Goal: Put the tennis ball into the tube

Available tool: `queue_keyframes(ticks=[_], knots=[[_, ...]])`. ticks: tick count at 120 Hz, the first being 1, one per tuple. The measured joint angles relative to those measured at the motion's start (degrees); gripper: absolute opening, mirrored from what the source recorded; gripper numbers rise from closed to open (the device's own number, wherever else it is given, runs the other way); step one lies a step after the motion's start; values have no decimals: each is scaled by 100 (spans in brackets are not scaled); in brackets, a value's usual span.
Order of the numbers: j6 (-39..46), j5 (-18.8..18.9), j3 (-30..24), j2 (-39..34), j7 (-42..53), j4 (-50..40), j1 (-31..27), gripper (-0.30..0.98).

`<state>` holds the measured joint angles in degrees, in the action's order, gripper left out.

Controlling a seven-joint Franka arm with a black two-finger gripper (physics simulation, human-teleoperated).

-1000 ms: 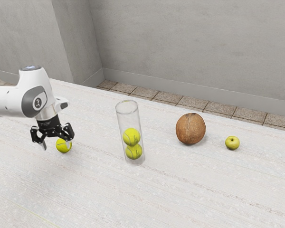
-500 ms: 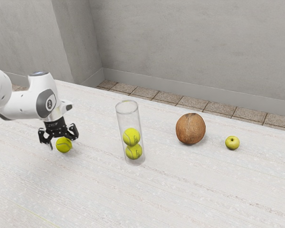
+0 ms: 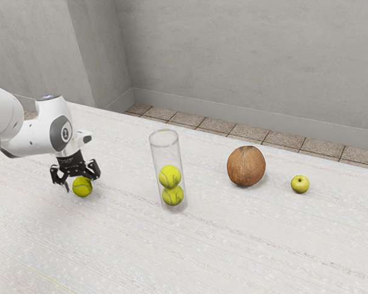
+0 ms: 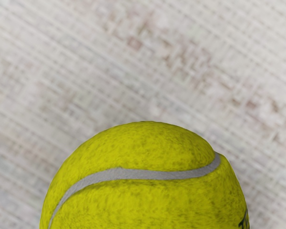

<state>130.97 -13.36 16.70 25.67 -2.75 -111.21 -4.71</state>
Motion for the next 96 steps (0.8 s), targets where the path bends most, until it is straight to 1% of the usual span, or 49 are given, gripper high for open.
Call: queue_keyframes(ticks=[40, 52, 62, 81, 96], knots=[[-34, -131, 0, 232, 488, 267, -105, 69], [-41, -236, -1, 285, 620, 279, -108, 68], [-44, -297, -1, 291, 716, 281, -108, 63], [-45, -343, -1, 292, 864, 282, -108, 47], [-43, -341, 0, 267, 948, 281, -108, 41]])
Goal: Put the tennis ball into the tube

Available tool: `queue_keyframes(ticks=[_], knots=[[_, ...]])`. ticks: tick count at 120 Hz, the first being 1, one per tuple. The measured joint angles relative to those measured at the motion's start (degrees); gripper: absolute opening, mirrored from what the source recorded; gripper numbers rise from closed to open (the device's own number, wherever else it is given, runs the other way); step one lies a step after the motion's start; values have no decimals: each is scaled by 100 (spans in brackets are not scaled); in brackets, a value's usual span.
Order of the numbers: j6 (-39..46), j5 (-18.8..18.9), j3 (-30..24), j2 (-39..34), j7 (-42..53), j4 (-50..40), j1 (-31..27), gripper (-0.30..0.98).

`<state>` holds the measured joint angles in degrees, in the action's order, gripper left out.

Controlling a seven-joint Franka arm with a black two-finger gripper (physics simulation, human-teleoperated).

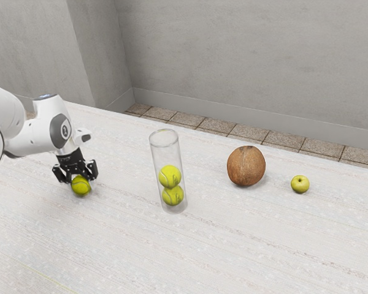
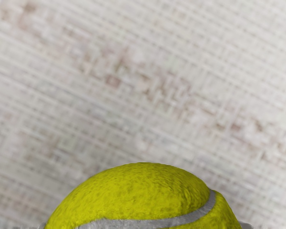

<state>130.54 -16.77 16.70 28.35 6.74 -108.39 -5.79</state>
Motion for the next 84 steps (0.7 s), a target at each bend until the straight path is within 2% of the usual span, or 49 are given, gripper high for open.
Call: queue_keyframes(ticks=[15, 27, 46, 61, 84], knots=[[-195, 151, -26, -512, -15, -21, 72, 33], [-687, 559, -48, -1059, -197, 230, 352, 32], [-1831, 1242, -408, -1521, -639, 1337, 620, 32], [-2765, 1543, -650, -1546, -1066, 2160, 860, 33], [-3521, 1649, -971, -1209, -1727, 2793, 1220, 33]])
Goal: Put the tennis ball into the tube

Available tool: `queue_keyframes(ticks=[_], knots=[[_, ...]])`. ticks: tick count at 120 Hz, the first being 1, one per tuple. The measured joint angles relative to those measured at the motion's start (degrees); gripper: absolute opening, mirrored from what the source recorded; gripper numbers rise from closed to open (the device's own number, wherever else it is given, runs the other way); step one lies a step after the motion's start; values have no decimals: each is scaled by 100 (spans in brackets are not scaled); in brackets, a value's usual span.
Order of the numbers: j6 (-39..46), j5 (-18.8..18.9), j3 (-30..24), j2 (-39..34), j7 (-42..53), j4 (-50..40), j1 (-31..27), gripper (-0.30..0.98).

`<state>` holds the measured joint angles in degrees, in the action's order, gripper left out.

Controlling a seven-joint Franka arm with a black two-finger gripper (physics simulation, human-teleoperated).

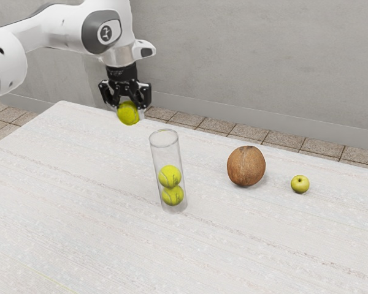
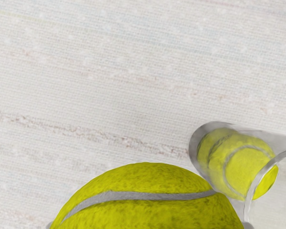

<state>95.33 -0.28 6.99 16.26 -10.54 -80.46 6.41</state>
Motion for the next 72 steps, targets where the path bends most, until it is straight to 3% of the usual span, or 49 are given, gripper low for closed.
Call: queue_keyframes(ticks=[67, 72], knots=[[-320, -21, -528, 612, -1445, 641, 296, 35], [-299, -46, -532, 611, -1520, 617, 298, 40]])
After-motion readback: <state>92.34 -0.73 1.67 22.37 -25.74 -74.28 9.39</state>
